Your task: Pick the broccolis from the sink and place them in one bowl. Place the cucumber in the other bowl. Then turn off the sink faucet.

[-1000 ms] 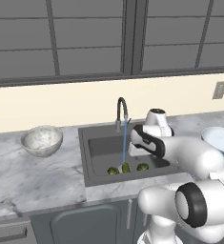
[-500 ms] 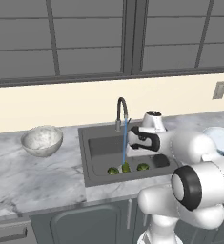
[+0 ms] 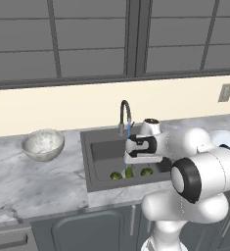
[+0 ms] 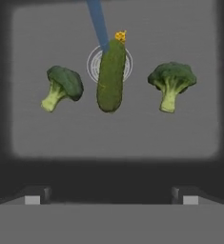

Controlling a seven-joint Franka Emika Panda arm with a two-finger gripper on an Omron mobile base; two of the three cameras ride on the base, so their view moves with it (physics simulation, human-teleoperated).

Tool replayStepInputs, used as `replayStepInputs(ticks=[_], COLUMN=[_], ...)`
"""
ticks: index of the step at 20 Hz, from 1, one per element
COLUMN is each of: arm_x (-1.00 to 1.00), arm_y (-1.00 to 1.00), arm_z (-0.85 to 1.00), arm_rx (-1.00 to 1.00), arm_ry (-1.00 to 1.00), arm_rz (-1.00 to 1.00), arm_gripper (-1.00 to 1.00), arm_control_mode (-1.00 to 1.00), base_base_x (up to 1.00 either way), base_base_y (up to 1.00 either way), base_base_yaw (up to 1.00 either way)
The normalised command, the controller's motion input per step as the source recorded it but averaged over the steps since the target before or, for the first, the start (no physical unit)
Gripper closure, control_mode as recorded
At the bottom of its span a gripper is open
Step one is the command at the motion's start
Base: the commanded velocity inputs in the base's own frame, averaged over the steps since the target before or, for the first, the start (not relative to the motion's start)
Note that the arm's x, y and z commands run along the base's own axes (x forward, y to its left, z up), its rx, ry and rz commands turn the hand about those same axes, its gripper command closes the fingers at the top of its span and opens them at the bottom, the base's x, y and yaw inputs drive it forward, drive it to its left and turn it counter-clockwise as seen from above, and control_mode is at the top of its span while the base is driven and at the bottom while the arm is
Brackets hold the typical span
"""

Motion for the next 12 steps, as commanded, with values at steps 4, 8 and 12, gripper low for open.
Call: replayStepInputs(ticks=[4,8,12], arm_x=[0.07,0.14,0.18], arm_y=[0.0,0.0,0.0], arm_z=[-0.26,-0.24,-0.23], arm_rx=[0.0,0.0,0.0], arm_ry=[0.0,0.0,0.0], arm_rz=[-0.06,-0.08,-0.11], arm_gripper=[-1.0,-1.0,-1.0], arm_control_mode=[-1.0,-1.0,-1.0], base_base_x=[0.0,0.0,0.0], base_base_y=[0.0,0.0,0.0], base_base_yaw=[0.0,0.0,0.0])
